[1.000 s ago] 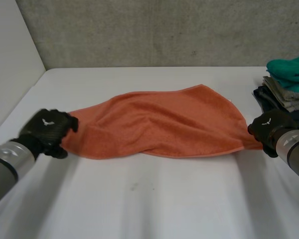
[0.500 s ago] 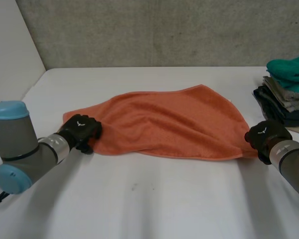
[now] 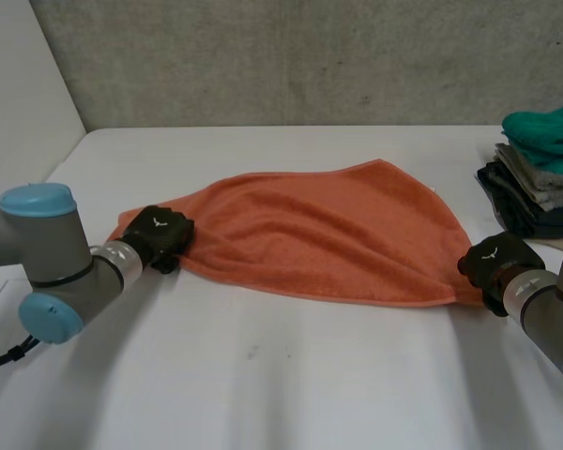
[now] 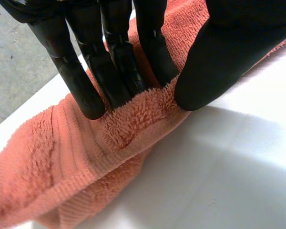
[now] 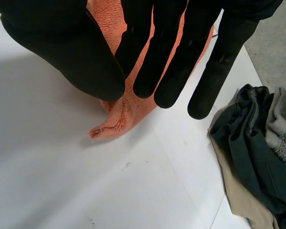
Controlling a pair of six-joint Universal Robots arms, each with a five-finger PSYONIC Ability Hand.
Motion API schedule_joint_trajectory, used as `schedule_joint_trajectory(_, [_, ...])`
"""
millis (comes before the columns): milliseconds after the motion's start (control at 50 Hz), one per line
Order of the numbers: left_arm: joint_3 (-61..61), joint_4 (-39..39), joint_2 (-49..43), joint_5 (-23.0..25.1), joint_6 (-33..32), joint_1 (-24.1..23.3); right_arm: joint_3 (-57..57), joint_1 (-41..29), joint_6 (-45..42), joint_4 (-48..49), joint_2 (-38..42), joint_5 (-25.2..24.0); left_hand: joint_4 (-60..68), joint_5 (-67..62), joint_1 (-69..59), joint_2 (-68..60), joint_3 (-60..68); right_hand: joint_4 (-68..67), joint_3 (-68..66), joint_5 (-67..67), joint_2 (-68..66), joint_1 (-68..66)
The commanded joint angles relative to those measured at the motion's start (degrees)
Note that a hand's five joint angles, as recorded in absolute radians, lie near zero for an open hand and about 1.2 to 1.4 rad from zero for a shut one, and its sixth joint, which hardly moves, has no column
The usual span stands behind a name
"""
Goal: Fold the laundry.
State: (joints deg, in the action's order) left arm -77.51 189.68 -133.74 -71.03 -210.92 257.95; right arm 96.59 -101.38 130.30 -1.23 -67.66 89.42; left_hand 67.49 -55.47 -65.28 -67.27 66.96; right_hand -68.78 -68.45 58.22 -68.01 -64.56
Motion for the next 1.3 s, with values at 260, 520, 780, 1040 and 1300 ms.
schedule_joint_trajectory(260, [-16.3, -3.9, 31.3, -8.3, -0.5, -1.8, -0.7, 1.2, -4.0, -7.2, -8.4, 0.1, 12.5, -14.5, -14.7, -12.7, 13.0, -11.2, -11.5, 11.8, -12.0, -15.4])
schedule_joint_trajectory(520, [-26.4, -26.4, 60.7, -8.8, -0.8, -1.8, -5.6, 4.7, -14.6, -21.7, -30.2, 0.1, 12.5, -14.5, -14.7, -12.7, 13.0, -11.2, -11.5, 11.8, -12.0, -15.4])
schedule_joint_trajectory(780, [-27.9, -19.1, 43.1, -9.5, -9.0, -1.9, -8.0, 2.9, -13.2, -20.7, -13.6, 1.3, 12.5, -14.5, -14.7, -12.7, 13.0, -11.2, -11.5, 11.8, -12.0, -15.4])
schedule_joint_trajectory(1040, [4.9, -1.3, 17.0, -14.8, -9.6, -4.6, -35.1, -4.4, -10.3, -5.8, 7.5, 11.5, 12.5, -14.5, -14.7, -12.7, 13.0, -11.2, -11.5, 11.8, -12.0, -15.4])
schedule_joint_trajectory(1300, [34.3, 15.6, 14.9, -17.1, -7.8, -5.3, -51.8, -6.9, -8.7, 33.8, 7.7, 9.2, 12.5, -14.5, -14.7, -12.7, 13.0, -11.2, -11.5, 11.8, -12.0, -15.4])
